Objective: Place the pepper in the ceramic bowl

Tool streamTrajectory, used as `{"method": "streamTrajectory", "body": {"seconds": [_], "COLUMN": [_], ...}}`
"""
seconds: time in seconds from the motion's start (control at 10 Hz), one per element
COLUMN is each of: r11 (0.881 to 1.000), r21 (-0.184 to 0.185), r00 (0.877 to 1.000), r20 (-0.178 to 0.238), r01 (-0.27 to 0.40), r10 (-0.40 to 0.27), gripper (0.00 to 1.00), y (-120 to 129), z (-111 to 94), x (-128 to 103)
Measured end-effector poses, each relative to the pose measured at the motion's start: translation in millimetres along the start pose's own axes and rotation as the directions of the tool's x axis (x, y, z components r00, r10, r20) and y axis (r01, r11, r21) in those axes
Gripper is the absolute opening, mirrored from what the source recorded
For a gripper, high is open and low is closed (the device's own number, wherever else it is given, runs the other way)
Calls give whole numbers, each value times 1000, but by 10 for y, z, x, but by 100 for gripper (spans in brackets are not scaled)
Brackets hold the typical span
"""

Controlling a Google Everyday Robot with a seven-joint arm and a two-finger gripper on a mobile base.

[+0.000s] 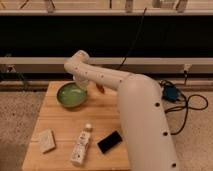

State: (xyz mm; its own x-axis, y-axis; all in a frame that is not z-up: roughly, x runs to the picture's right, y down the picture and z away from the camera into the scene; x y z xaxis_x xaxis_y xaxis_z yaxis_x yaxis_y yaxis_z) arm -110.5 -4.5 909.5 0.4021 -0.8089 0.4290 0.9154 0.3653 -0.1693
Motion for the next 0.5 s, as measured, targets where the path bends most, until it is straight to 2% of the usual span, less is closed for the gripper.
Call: {"method": "streamTrajectory", "body": {"seconds": [0.2,0.5], "r11": [1000,1000], "r21": [10,-8], "r00": [1000,1000], "r20": [4,21], "r01": [-20,-16], "r10": [20,16], "gripper": [25,55], "y": [84,216], "z": [-49,5], "x": [128,310]}}
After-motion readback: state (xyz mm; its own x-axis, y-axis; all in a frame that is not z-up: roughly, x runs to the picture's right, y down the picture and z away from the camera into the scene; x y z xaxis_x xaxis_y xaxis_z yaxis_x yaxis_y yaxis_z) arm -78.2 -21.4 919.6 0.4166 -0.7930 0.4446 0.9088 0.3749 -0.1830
